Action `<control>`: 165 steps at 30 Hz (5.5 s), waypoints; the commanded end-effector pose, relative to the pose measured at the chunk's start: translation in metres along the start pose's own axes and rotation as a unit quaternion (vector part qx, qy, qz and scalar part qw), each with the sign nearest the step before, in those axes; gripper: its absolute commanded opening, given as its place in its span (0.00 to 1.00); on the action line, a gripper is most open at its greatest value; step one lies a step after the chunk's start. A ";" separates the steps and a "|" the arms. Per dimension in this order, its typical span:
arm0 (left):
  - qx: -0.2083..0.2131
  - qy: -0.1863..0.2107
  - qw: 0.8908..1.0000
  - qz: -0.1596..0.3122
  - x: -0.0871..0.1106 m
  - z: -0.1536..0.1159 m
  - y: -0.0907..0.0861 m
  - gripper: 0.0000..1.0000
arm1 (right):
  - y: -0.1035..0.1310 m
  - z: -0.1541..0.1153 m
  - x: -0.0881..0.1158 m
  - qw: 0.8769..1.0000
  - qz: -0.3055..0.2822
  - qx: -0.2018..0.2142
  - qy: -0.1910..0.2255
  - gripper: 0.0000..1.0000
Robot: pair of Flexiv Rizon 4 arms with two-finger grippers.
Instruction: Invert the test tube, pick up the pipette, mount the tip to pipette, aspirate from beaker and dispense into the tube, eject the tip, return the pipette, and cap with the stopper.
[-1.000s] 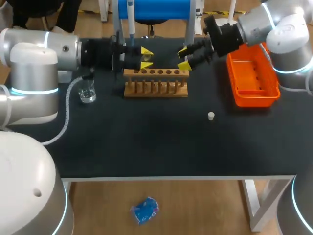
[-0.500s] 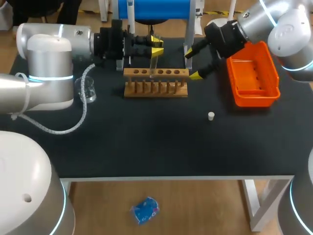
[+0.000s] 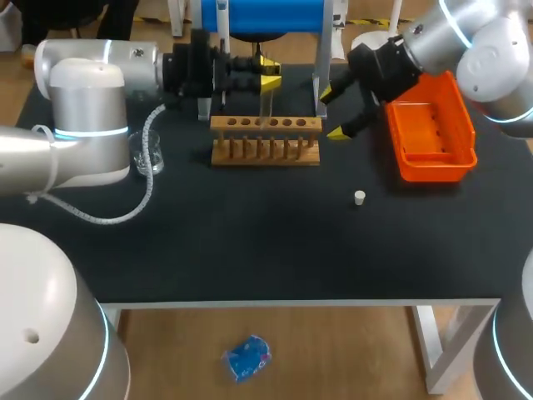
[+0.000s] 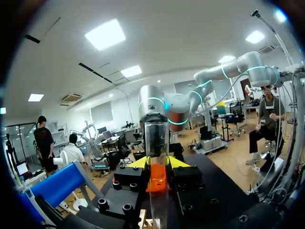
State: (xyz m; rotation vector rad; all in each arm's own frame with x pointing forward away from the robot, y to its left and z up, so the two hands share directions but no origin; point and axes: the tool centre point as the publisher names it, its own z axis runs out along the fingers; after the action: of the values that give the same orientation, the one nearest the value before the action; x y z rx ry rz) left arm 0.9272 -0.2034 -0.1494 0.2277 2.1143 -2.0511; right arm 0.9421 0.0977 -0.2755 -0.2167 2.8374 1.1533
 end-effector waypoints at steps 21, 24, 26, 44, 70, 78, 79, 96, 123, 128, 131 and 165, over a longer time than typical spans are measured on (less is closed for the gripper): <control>0.023 0.036 0.999 -0.026 -0.046 0.020 0.034 0.00 | -0.033 0.037 -0.028 0.999 0.025 -0.045 -0.010 1.00; 0.022 0.039 0.999 -0.024 -0.048 0.021 0.041 0.00 | -0.033 0.037 -0.028 0.999 0.025 -0.045 -0.010 1.00; 0.021 0.038 0.999 -0.024 -0.049 0.021 0.044 0.00 | -0.033 0.037 -0.028 0.999 0.025 -0.045 -0.010 1.00; 0.012 0.045 0.999 -0.026 -0.066 0.018 0.069 0.00 | -0.033 0.037 -0.028 0.999 0.025 -0.045 -0.010 1.00; 0.011 0.048 0.999 -0.023 -0.072 0.018 0.086 0.00 | -0.033 0.037 -0.028 0.999 0.025 -0.045 -0.010 1.00; 0.003 0.052 0.998 -0.023 -0.073 0.018 0.088 0.00 | -0.033 0.037 -0.028 0.999 0.025 -0.045 -0.010 1.00; 0.002 0.053 0.998 -0.023 -0.073 0.018 0.089 0.00 | -0.033 0.037 -0.028 0.999 0.025 -0.045 -0.010 1.00; -0.008 0.056 0.998 -0.034 -0.072 0.018 0.102 0.00 | -0.033 0.037 -0.028 0.999 0.025 -0.045 -0.010 1.00; -0.011 0.063 0.996 -0.064 -0.069 0.019 0.134 0.00 | -0.033 0.037 -0.028 0.999 0.025 -0.045 -0.010 1.00; -0.019 0.064 0.995 -0.067 -0.069 0.018 0.141 0.00 | -0.033 0.037 -0.028 0.999 0.025 -0.045 -0.010 1.00; -0.024 0.064 0.995 -0.070 -0.069 0.017 0.144 0.00 | -0.033 0.037 -0.028 0.999 0.025 -0.045 -0.010 1.00; -0.063 0.064 0.992 -0.087 -0.066 0.012 0.160 1.00 | -0.033 0.037 -0.028 0.999 0.025 -0.045 -0.010 1.00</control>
State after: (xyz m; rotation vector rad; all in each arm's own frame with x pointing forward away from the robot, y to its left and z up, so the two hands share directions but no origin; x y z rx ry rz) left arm 1.0291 -0.2106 -0.2902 0.1639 2.4110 -2.0328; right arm 0.9746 0.1031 -0.3208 -0.1368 2.7918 1.2887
